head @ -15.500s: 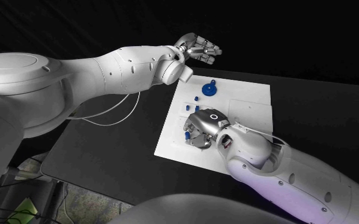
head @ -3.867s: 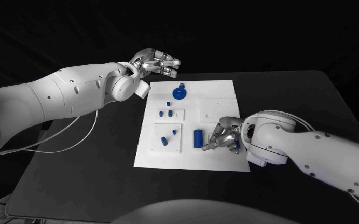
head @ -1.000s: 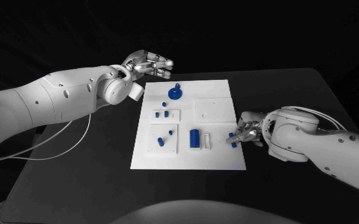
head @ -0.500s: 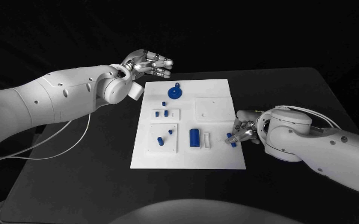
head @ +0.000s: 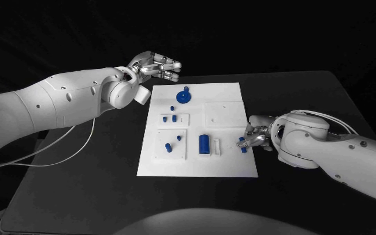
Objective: Assemble the parts on the task board
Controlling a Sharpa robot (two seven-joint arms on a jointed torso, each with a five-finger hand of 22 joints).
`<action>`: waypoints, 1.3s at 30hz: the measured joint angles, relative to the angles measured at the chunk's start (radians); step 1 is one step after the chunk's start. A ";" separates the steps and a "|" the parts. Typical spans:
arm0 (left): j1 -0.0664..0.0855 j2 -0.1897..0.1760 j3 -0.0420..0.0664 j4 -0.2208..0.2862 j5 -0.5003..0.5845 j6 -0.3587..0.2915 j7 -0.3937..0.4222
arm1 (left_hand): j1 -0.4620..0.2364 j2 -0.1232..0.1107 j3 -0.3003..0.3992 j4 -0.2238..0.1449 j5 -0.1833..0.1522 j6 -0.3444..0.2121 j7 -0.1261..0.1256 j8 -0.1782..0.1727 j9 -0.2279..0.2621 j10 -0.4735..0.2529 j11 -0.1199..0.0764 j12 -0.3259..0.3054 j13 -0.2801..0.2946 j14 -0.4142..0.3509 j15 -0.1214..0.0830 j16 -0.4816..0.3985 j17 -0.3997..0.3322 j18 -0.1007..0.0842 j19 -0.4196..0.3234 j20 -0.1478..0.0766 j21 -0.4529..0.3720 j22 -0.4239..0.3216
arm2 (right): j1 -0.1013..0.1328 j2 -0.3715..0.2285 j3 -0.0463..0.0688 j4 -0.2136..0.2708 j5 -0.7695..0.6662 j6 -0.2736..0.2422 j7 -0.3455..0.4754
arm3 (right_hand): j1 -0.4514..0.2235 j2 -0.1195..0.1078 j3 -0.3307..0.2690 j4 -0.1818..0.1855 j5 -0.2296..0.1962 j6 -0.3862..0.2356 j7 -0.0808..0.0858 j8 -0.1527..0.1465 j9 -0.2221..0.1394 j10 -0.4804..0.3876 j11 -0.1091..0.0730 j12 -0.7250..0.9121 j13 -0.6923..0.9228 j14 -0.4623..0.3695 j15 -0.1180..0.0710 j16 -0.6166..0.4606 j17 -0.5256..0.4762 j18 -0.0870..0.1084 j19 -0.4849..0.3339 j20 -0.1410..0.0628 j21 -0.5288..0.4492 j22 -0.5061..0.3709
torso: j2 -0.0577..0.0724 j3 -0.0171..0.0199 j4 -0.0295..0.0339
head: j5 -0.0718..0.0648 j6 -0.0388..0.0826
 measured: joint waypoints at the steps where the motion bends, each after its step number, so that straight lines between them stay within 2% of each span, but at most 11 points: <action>1: 0.000 0.000 0.000 0.000 0.000 0.000 0.000 | 0.000 0.000 0.000 0.000 0.000 0.000 0.000 0.000 0.000 0.000 0.000 0.000 0.000 0.000 0.000 0.000 0.000 0.000 0.000 0.000 0.000 0.000 | 0.000 -0.001 0.000 0.000 0.010 -0.004 0.000 | -0.003 0.000 0.007 -0.003 0.000 -0.003 0.003 0.000 0.000 -0.001 -0.001 0.000 0.000 0.000 0.000 -0.002 0.000 0.000 0.000 0.000 0.000 0.001 | 0.000 0.0000 0.0000 | 0.000 0.000; 9: 0.000 -0.001 0.000 0.000 0.000 0.000 -0.002 | 0.000 0.000 0.000 0.000 0.000 0.000 0.000 0.000 0.000 0.000 0.000 0.000 0.000 0.000 0.000 0.000 0.000 0.000 0.000 0.000 0.000 0.000 | -0.001 -0.007 -0.002 0.002 0.087 -0.040 -0.002 | -0.006 0.001 0.010 0.000 0.000 -0.007 0.007 -0.006 -0.015 -0.005 0.002 -0.004 0.000 0.000 0.000 -0.002 0.000 0.000 0.000 0.000 0.000 0.008 | 0.000 0.0006 0.0000 | 0.003 -0.002; 16: 0.000 -0.001 0.000 0.000 -0.001 0.000 -0.003 | 0.000 0.000 0.000 0.000 0.000 0.000 0.000 0.000 0.000 0.000 0.000 0.000 0.000 0.000 0.000 0.000 0.000 0.000 0.000 0.000 0.000 0.000 | -0.005 -0.007 -0.004 0.009 0.151 -0.069 -0.002 | -0.008 0.000 0.010 0.000 0.008 -0.013 0.009 -0.006 -0.059 -0.008 0.002 -0.004 0.000 -0.001 0.001 -0.002 0.000 0.000 0.000 0.000 0.000 0.008 | 0.000 0.0004 -0.0004 | 0.006 -0.002; 19: 0.000 -0.001 0.000 0.000 -0.001 0.000 -0.003 | 0.000 0.000 0.000 0.000 0.000 0.000 0.000 0.000 0.000 0.000 0.000 0.000 0.000 0.000 0.000 0.000 0.000 0.000 0.000 0.000 0.000 0.000 | -0.007 -0.003 -0.004 0.012 0.181 -0.076 -0.002 | -0.008 0.000 0.008 -0.002 0.015 -0.015 0.011 -0.012 -0.064 -0.006 0.000 -0.004 0.000 -0.001 0.001 -0.006 0.000 0.000 0.000 0.000 0.000 0.008 | 0.000 0.0003 -0.0003 | 0.007 -0.002; 24: 0.000 -0.001 0.000 0.000 -0.001 0.000 -0.004 | 0.000 0.000 0.000 0.000 0.000 0.000 0.000 0.000 0.000 0.000 0.000 0.000 0.000 0.000 0.000 0.000 0.000 0.000 0.000 0.000 0.000 0.000 | -0.010 0.006 -0.001 0.012 0.219 -0.086 -0.005 | -0.008 0.000 0.007 -0.003 0.023 -0.029 0.014 -0.010 -0.057 -0.006 0.000 -0.004 0.000 -0.002 0.002 -0.006 0.000 0.000 0.000 0.000 0.000 0.008 | 0.000 0.0004 -0.0001 | 0.007 -0.003; 26: 0.000 -0.001 0.000 0.000 -0.001 0.000 -0.004 | 0.000 0.000 0.000 0.000 0.000 0.000 0.000 0.000 0.000 0.000 0.000 0.000 0.000 0.000 0.000 0.000 0.000 0.000 0.000 0.000 0.000 0.000 | -0.011 0.014 0.000 0.012 0.233 -0.090 -0.007 | -0.015 -0.002 0.035 -0.031 0.023 -0.033 0.015 -0.011 -0.057 -0.006 0.000 -0.004 0.000 -0.002 0.002 -0.006 0.000 0.000 0.000 0.000 0.000 0.008 | 0.000 0.0003 0.0000 | 0.007 -0.003; 39: 0.000 0.001 0.000 0.000 -0.001 0.001 -0.006 | 0.000 0.000 0.000 0.000 0.000 0.000 0.000 0.000 0.000 0.000 0.000 0.000 0.000 0.000 0.000 0.000 0.000 0.000 0.000 0.000 0.000 0.000 | -0.013 0.062 0.002 -0.002 0.282 -0.107 -0.011 | -0.020 -0.004 0.032 -0.042 0.041 -0.034 0.016 -0.010 -0.056 -0.006 0.000 -0.004 0.000 -0.002 0.002 -0.006 -0.001 0.000 0.000 0.000 -0.004 0.008 | 0.000 -0.0005 0.0000 | 0.005 -0.003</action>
